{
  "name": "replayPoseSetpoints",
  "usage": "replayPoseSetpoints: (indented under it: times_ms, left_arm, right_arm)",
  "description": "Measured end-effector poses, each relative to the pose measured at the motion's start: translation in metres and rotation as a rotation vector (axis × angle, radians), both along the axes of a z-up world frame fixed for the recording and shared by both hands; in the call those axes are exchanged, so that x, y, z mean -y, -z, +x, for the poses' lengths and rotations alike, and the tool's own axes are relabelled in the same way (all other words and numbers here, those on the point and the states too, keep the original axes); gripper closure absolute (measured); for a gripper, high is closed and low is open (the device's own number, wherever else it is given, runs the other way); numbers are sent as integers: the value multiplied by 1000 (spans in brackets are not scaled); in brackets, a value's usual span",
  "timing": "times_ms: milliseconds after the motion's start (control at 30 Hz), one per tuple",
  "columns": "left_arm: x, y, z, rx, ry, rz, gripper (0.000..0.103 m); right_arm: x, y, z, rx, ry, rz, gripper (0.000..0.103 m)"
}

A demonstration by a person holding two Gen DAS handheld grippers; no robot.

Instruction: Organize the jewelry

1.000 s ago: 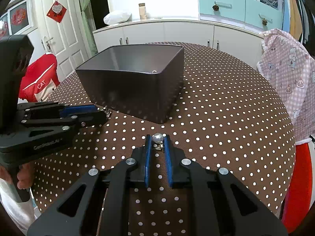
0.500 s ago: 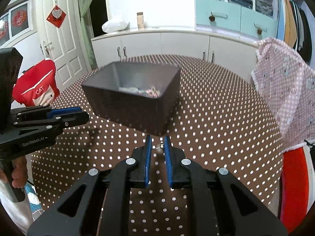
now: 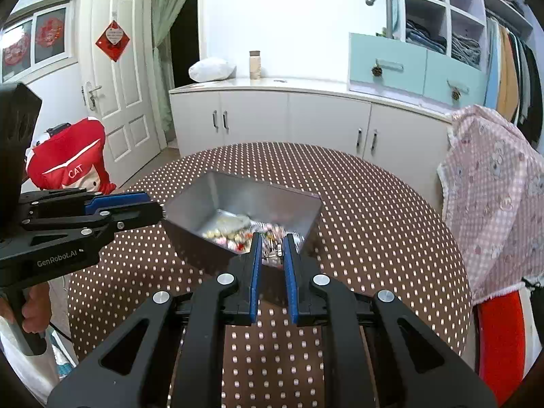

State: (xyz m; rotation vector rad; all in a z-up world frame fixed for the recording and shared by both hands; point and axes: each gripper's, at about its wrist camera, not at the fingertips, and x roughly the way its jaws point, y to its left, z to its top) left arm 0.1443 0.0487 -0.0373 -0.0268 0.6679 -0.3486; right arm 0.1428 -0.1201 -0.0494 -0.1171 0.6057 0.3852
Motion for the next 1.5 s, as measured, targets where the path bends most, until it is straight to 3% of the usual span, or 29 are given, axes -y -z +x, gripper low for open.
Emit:
replayPoseSetpoints:
  times_ms: [200,233,267,300,333,933,1267,1500]
  left_arm:
    - [7,-2,18,-7,24,0,80]
    - [8,-1,22,-17,48,-10,78]
    - [9,1,25,-36,40,-5,74]
    - [9,3,27,-50,24,6,51]
    - [8,4,30,-56,2,17,34]
    - [-7,2,21,-35,-57,20,34]
    - [8,3,-9,-25,-89,63,30]
    - [18,-1,-36,-2,-119,80,24]
  right_arm:
    - [-1,-4,16,-18,-28,16,90]
    - [0,-5,19,-29,-44,27,86]
    - [4,-5,21,-35,-40,43,75]
    - [7,-6,23,-31,-15,49,65]
    - [10,-7,24,-27,2,49,63]
    - [21,-12,2,-9,40,54,47]
    - [25,-22,-32,49,66,44,20]
    - [33,-23,-53,74,96,51,10]
